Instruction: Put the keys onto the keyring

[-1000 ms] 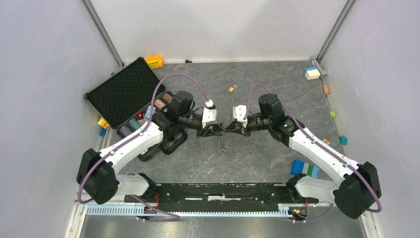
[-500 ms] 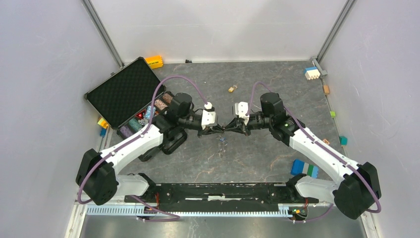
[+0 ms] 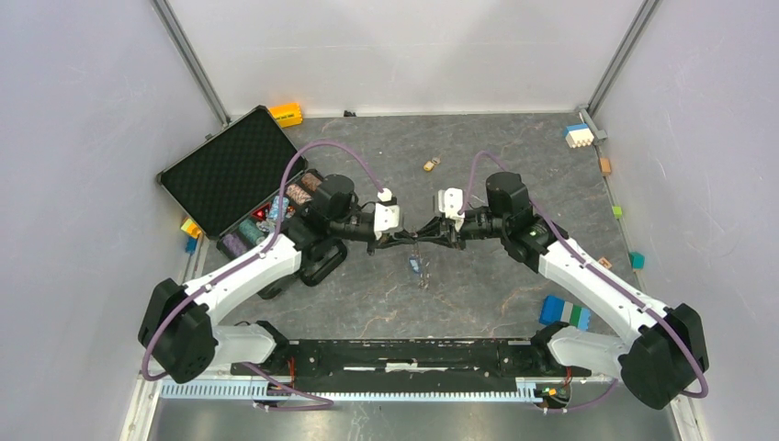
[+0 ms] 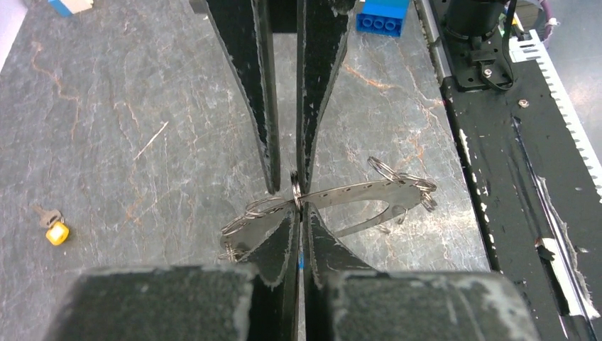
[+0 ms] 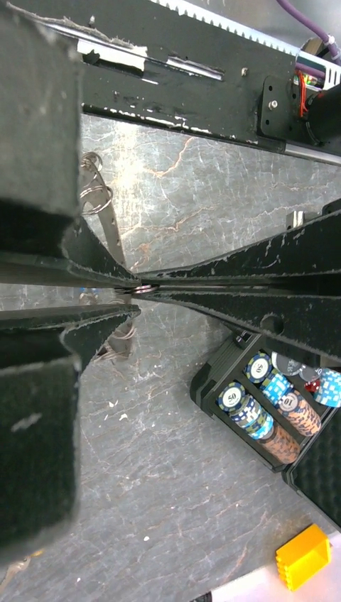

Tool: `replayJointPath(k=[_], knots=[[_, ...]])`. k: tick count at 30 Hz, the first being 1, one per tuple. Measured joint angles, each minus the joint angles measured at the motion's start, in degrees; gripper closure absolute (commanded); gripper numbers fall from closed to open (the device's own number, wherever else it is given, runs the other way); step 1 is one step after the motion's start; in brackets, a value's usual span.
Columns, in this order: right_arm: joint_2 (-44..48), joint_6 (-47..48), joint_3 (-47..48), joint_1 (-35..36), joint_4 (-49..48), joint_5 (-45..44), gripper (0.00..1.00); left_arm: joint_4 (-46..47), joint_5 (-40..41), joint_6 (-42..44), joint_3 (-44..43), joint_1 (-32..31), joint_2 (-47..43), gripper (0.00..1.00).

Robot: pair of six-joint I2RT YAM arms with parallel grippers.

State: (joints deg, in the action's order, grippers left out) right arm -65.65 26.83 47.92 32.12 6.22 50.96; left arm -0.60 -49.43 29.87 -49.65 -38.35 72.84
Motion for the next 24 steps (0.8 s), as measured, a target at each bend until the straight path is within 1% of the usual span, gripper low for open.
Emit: replayJointPath(k=[4, 9, 11, 16, 20, 24], knots=[[0.5, 0.9, 0.0, -0.1, 0.3, -1.4, 0.60, -6.1, 2.6, 1.0, -1.2, 0.0, -1.4, 0.98], [0.9, 2.0, 0.0, -0.3, 0.8, -2.4, 0.56, -17.7, 7.8, 3.8, -7.3, -0.6, -1.4, 0.98], [0.9, 2.0, 0.0, -0.3, 0.9, -2.3, 0.56, -20.9, 10.0, 4.6, -9.6, -1.2, -1.4, 0.98], [0.2, 1.7, 0.0, -0.3, 0.7, -0.7, 0.63, -26.8, 16.9, 4.9, -13.6, -4.2, -0.8, 0.98], [-1.2, 0.8, 0.0, -0.3, 0.0, 0.2, 0.64, -29.0, 20.5, 4.9, -14.1, -5.7, -0.2, 0.98], [-1.7, -0.3, 0.0, -0.3, -1.0, 1.7, 0.65, -30.6, 22.4, 4.9, -14.2, -6.7, -0.2, 0.98]])
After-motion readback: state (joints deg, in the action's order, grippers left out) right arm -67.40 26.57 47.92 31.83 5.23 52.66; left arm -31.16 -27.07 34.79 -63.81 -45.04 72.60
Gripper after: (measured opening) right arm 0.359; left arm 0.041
